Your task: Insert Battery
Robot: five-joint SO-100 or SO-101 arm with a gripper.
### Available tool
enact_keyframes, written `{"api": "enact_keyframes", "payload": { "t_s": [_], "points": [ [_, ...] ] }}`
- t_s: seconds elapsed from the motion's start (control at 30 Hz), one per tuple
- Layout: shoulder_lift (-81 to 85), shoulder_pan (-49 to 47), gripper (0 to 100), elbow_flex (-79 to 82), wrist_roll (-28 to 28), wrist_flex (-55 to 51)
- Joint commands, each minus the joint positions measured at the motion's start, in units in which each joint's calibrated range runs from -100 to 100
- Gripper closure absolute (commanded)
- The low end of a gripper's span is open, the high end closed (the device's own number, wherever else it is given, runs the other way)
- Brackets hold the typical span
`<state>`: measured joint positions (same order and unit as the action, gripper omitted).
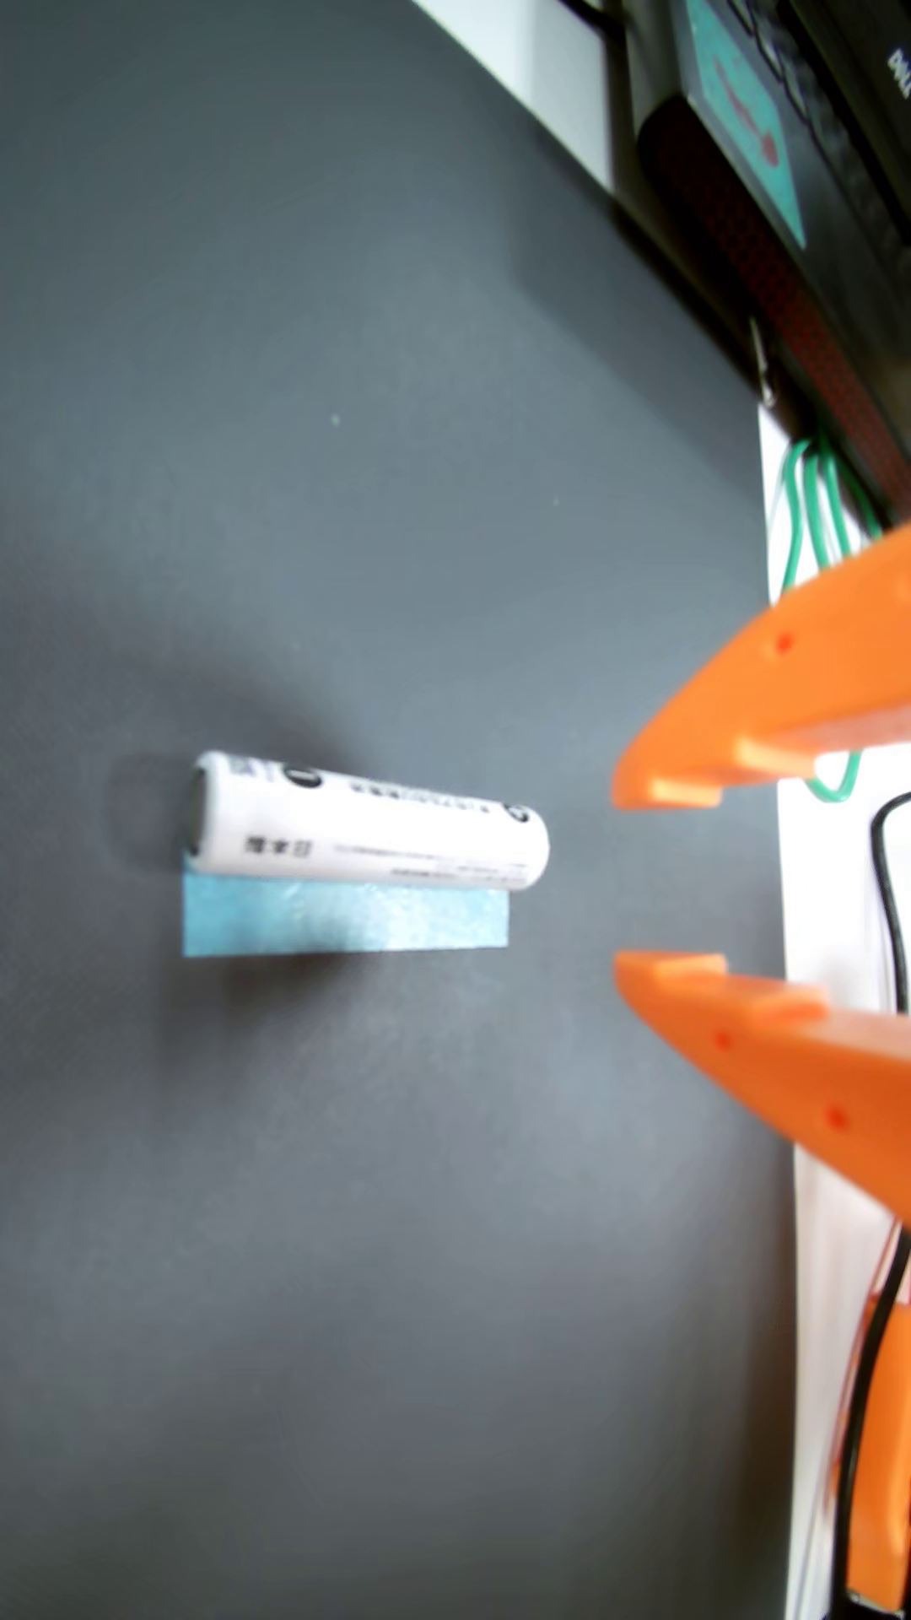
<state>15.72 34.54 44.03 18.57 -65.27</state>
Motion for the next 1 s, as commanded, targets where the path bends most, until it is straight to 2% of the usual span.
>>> {"api": "enact_keyframes", "payload": {
  "t_s": [0.0,0.97],
  "points": [
    [0.3,-0.1,90,0.8,-0.1,1.3],
    [0.2,0.1,85,3.6,-0.1,3.6]
  ]
}}
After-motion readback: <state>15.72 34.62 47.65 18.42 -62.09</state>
